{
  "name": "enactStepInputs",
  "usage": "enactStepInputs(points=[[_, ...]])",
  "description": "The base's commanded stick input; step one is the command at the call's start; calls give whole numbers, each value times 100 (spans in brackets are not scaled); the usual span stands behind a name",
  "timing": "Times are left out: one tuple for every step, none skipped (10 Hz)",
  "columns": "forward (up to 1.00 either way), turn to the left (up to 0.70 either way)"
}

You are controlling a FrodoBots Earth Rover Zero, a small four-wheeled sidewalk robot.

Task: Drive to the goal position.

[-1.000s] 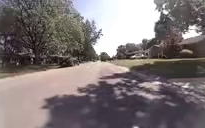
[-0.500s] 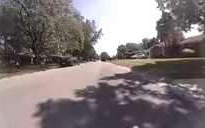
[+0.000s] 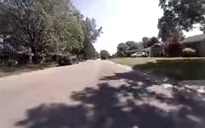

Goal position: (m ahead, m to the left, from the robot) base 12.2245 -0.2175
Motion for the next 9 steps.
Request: enactStepInputs(points=[[50, 0], [50, 0], [50, 0], [50, -3], [50, -34], [50, -50], [50, -50], [50, -50], [50, -50]])
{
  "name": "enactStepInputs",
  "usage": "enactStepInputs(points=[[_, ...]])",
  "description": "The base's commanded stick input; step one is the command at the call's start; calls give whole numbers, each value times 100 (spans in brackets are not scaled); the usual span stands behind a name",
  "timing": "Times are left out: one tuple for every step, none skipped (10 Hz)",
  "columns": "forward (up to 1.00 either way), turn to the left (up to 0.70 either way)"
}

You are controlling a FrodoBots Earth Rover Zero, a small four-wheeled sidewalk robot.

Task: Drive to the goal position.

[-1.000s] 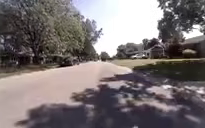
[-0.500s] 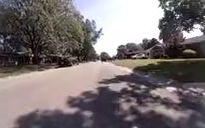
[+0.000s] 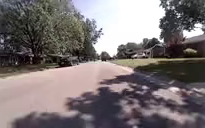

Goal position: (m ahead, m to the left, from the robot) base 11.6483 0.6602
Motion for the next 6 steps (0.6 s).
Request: enactStepInputs(points=[[50, -50], [50, 0], [50, 0], [50, 0], [50, 0], [50, 0]])
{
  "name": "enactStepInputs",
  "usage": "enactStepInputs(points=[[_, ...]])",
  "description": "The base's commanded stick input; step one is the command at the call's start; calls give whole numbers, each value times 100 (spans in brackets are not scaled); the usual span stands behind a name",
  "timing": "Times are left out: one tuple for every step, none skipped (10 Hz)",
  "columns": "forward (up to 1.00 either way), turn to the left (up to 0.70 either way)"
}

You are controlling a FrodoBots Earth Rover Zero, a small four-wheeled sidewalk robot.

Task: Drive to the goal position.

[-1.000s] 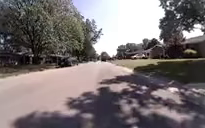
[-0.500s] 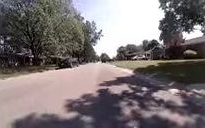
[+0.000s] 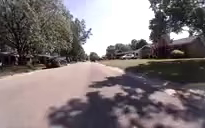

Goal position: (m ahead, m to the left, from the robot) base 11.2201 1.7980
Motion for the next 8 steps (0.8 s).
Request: enactStepInputs(points=[[50, 0], [50, 0], [50, 0], [50, 0], [50, 0], [50, 0], [50, 0], [50, 0]])
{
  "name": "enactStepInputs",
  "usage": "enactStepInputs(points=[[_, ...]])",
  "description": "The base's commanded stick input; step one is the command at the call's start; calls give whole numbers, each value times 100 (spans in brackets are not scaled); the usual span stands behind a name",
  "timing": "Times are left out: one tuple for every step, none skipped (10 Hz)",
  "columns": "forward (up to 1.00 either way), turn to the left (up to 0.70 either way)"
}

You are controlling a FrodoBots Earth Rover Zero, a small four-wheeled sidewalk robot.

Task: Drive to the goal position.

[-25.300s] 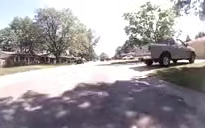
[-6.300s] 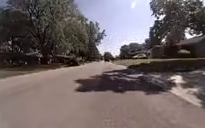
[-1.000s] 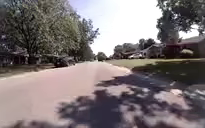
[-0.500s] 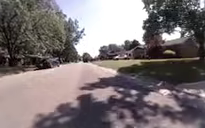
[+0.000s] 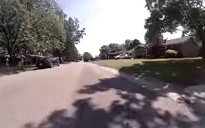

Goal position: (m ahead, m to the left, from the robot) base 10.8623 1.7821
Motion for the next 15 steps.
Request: enactStepInputs(points=[[50, 0], [50, 0], [50, 0], [50, 0], [50, 0], [50, 0], [50, 0], [50, 0], [50, 0], [50, 0], [50, 0], [50, 0], [50, 0], [50, 0], [50, 0]])
